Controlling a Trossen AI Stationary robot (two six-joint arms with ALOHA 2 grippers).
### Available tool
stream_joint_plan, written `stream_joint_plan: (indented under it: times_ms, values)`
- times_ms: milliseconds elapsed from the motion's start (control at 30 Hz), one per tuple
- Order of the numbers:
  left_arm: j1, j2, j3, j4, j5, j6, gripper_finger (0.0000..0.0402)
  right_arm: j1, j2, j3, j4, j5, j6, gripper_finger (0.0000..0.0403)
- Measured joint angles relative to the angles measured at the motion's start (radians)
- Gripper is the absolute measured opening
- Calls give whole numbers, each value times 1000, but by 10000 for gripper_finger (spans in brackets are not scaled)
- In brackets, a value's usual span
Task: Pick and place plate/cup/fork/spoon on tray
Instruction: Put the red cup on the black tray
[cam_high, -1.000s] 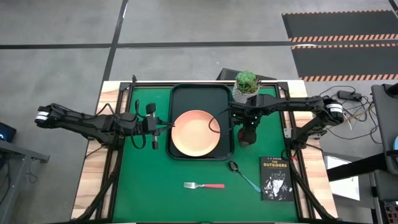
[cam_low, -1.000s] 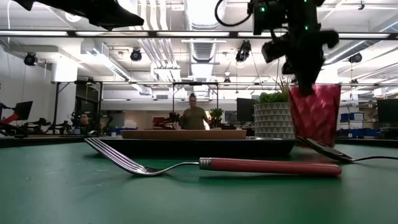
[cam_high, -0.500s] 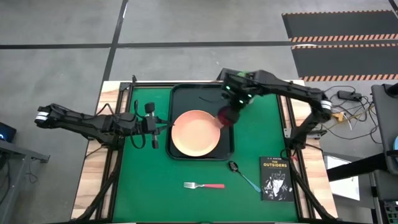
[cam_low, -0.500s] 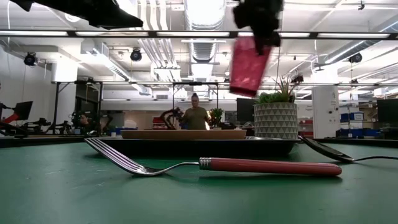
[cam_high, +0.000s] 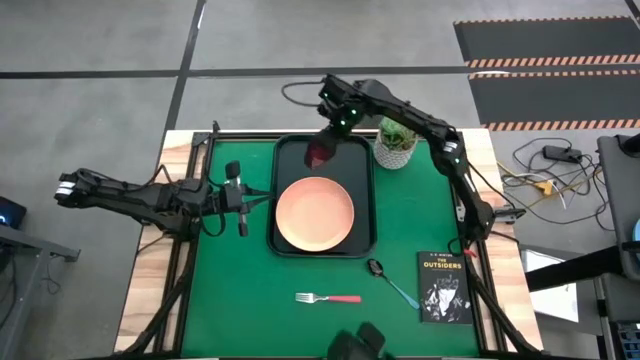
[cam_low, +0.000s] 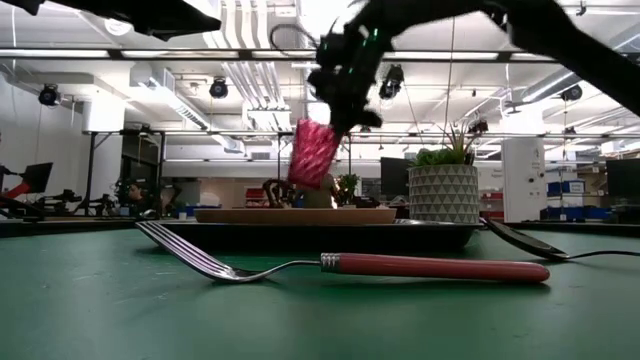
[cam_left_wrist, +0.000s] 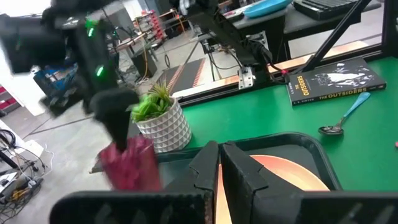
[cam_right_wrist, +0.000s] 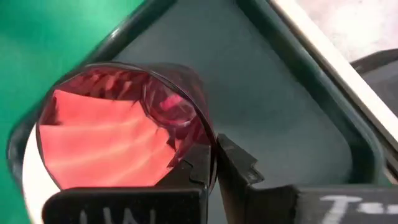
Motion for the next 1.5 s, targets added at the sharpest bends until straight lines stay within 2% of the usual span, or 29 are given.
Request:
stream_joint_plan:
  times_ms: [100,200,567,800,933,1267,1500]
  values:
    - [0,-5,-1,0,0,-2,2,-41,14,-64,106,-46,25,9]
    - [0,-5,-1,-2,0,-6,2,-66,32,-80,111,-51,-10,9]
    - [0,24,-3,-3,0,-10,2,-78,78,-87,113,-27,-13,9]
    - [0,38,-3,7,0,-10,2,-76,86,-88,122,43,-26,12]
    - [0,37,-1,10,0,-10,2,-76,87,-88,140,43,-28,29]
    - [0,38,-1,11,0,-10,2,-78,86,-88,181,45,-5,104]
    - [0,37,-1,12,0,-10,2,-91,15,-23,92,51,-6,127]
